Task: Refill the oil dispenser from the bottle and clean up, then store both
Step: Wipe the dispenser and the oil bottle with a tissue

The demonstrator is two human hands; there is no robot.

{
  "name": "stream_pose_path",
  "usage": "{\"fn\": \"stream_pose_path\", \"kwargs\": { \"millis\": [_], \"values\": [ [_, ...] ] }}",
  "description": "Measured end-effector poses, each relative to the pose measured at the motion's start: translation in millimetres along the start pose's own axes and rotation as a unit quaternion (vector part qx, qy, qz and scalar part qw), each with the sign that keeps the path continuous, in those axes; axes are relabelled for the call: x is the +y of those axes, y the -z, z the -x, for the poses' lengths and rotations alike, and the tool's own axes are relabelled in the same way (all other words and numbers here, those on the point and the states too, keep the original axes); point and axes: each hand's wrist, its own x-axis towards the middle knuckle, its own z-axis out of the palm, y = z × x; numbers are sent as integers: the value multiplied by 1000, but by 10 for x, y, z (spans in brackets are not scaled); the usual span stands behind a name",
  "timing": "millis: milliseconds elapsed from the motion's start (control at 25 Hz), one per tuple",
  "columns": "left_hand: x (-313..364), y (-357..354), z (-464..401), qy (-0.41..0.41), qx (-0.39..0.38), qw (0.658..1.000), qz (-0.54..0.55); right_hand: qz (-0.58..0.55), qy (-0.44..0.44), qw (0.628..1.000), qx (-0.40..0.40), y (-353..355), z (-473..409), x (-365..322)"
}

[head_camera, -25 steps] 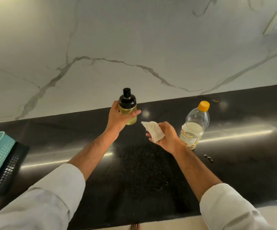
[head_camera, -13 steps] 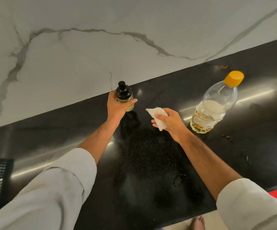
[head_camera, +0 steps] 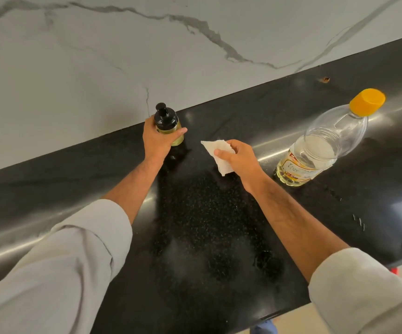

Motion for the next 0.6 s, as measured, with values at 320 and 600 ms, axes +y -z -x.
{"fn": "stream_pose_path", "kwargs": {
  "millis": [320, 600],
  "values": [
    [22, 0, 17, 10, 9, 1000, 15, 2, 22, 1000, -3, -33, 141, 1],
    [38, -164, 1187, -96, -6, 995, 5, 19, 49, 999, -13, 182, 695, 133]
  ]
}}
